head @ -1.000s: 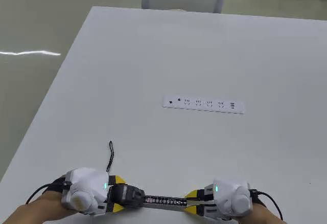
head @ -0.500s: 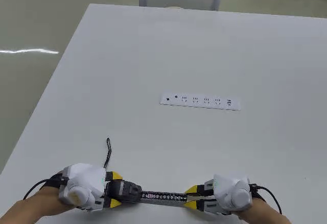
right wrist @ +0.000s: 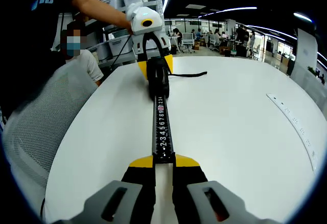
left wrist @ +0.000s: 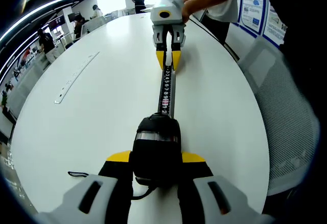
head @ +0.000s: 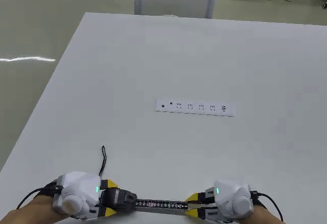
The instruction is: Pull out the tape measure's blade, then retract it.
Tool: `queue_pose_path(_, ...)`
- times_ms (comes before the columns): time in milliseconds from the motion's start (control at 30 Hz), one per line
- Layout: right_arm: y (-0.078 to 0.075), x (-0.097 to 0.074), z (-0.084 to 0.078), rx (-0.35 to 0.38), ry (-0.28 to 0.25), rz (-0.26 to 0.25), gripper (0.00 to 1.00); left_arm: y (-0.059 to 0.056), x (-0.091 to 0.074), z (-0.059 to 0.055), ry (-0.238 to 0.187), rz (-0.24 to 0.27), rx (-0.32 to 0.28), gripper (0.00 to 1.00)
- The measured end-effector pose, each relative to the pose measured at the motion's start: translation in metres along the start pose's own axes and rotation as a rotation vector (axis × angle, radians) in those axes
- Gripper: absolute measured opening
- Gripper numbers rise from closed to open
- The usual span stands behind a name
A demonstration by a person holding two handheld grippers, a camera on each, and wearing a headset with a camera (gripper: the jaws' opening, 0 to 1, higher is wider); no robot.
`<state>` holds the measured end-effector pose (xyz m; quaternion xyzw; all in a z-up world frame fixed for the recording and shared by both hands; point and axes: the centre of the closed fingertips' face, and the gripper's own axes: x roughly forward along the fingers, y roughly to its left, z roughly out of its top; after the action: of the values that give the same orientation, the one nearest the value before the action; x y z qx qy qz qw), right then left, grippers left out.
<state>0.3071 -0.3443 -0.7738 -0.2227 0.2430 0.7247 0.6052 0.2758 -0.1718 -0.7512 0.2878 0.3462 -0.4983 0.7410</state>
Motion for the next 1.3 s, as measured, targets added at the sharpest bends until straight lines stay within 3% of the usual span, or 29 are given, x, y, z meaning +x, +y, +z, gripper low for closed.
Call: queue_pose_path(1300,-0.003,-0.023,-0.018,0.017,0.01,0.001,0.09,0.001,0.001,0.0,0.011,-0.007,-0.002,0.29)
